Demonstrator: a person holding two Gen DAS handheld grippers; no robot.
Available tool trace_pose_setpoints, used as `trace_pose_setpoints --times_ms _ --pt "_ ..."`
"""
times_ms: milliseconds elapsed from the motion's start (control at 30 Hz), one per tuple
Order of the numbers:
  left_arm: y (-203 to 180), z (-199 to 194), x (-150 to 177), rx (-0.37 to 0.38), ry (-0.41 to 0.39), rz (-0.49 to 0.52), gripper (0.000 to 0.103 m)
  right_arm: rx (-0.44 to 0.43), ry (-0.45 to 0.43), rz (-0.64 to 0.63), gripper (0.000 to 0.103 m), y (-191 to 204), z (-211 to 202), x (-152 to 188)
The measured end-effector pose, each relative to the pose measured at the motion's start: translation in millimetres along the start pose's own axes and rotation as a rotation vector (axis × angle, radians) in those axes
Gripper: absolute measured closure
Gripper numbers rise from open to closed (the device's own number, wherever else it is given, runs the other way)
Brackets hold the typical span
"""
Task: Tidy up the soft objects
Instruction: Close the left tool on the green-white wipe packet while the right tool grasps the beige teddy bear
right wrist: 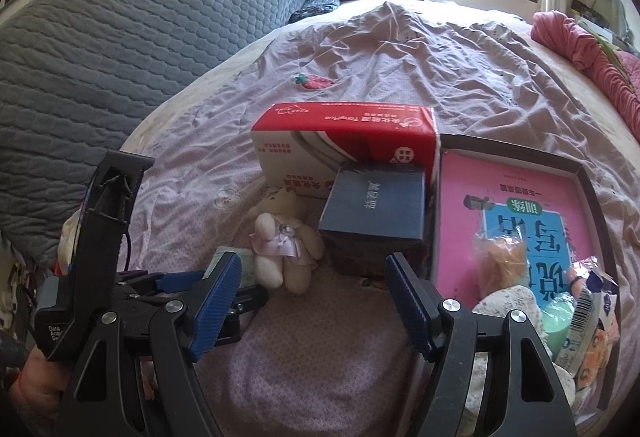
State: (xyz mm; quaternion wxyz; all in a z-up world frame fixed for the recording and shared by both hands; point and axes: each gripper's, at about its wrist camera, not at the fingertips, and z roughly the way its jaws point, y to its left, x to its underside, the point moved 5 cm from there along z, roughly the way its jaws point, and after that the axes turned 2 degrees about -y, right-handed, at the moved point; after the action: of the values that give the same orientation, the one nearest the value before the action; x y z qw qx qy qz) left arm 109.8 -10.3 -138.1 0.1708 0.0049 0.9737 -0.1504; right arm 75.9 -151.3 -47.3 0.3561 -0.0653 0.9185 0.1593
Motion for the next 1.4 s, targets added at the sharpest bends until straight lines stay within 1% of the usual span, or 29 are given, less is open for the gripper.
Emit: trace_pose_setpoints --times_ms 100,167,200,267,367,467,567,633,700,800,900,1000,1067,1133,1200,1267,1300,1367,1400 --pt "3.2 1.7 -1.8 -0.006 0.000 0.003 0.037 -0.011 0.011 -0.010 0.027 7.8 10.5 -4.1" --pt "4.4 2.9 -2.7 -0.008 0.000 0.009 0.045 -0.015 0.018 -0.019 0.027 12.9 16.4 -6.0" --pt "5.7 3.2 -3.2 -0.007 -0.001 0.007 0.046 -0.017 0.024 -0.024 0.027 15.9 20.2 -7.2" --pt "9.8 3.4 -4.4 0.011 0.002 -0.002 0.054 -0.023 0.030 -0.034 0.027 21.1 25.1 -8.8" --pt "19.8 2.0 -5.1 0.050 0.015 -0.033 0.059 -0.032 0.042 -0.053 0.027 29.2 32.8 -11.3" --pt "28.4 -2.4 -5.1 0.077 0.019 -0.057 0.061 -0.052 0.059 -0.053 0.027 33.7 41.0 -13.9" --pt "37.1 -9.9 -2.5 0.083 0.028 -0.065 0.061 -0.083 0.092 -0.049 0.027 38.2 50.3 -15.3" --pt "42.6 -17.0 -1.6 0.066 0.024 -0.062 0.061 -0.107 0.113 -0.038 0.027 40.7 56.2 -17.4" --pt "50.5 -26.0 0.0 0.065 0.018 -0.068 0.061 -0.120 0.138 -0.034 0.027 43.9 64.9 -19.9" --pt "64.0 -40.8 1.3 0.051 -0.010 -0.076 0.061 -0.122 0.161 -0.038 0.027 49.2 74.1 -20.2" --pt "75.8 -50.4 -3.2 0.029 -0.044 -0.090 0.061 -0.082 0.192 -0.060 0.027 52.1 88.1 -18.9" --pt "86.3 -54.9 -4.1 0.028 -0.057 -0.105 0.061 -0.010 0.227 -0.118 0.027 56.7 104.7 -16.4" --pt "88.3 -56.0 -4.4 0.024 -0.063 -0.096 0.061 0.045 0.248 -0.163 0.027 60.6 115.1 -12.9" --pt "85.0 -57.6 -5.4 0.026 -0.073 -0.083 0.061 0.103 0.244 -0.214 0.027 66.8 121.1 -10.7" --pt "83.5 -60.0 -4.9 0.026 -0.080 -0.070 0.061 0.132 0.246 -0.252 0.027 71.1 125.9 -8.0" --pt "80.3 -59.7 -5.6 0.026 -0.086 -0.061 0.061 0.192 0.248 -0.306 0.027 74.2 131.3 -4.2" --pt "79.5 -59.6 -5.8 0.025 -0.087 -0.061 0.061 0.214 0.249 -0.329 0.030 74.9 133.5 -2.6" --pt "80.8 -60.4 -6.7 0.024 -0.090 -0.063 0.061 0.278 0.251 -0.400 0.038 76.2 139.1 4.5" --pt "81.2 -60.7 -7.0 0.024 -0.091 -0.065 0.061 0.305 0.248 -0.428 0.044 76.1 140.6 7.2"
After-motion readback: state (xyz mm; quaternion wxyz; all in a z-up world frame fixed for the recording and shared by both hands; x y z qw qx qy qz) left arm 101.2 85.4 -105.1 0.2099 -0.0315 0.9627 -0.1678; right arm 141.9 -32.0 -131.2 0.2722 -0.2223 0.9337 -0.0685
